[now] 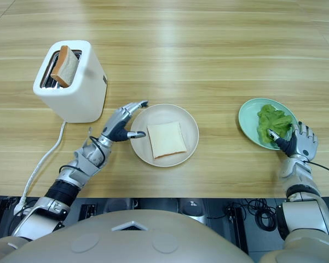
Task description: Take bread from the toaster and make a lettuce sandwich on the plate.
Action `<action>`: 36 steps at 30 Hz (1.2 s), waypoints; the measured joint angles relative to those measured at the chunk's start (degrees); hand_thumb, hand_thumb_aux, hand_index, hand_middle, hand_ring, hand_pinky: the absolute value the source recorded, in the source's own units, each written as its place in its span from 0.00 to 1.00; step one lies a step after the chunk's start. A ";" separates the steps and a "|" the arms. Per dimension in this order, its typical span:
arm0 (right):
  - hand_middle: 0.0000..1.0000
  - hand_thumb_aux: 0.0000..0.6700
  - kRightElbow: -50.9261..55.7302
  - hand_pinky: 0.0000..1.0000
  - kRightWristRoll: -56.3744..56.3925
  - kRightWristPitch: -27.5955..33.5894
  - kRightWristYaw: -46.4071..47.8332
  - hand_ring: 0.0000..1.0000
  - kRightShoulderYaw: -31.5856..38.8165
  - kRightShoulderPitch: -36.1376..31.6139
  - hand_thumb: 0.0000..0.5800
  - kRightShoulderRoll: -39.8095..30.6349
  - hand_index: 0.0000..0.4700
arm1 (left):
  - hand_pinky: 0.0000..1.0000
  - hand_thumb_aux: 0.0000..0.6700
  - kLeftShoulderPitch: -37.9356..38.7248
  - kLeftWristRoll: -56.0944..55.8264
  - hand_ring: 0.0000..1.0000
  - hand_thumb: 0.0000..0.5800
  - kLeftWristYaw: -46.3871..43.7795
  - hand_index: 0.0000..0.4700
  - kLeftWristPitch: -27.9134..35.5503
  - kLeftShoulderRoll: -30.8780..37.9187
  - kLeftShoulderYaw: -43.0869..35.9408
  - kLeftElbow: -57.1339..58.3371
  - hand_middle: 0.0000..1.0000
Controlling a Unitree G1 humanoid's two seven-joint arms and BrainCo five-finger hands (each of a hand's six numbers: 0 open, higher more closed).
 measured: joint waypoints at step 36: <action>0.00 1.00 -63.79 0.00 -6.64 -10.80 -2.48 0.00 2.67 17.52 1.00 5.40 0.98 | 0.00 0.00 3.65 -1.71 0.00 0.00 10.01 0.00 1.51 1.26 15.55 -8.24 0.00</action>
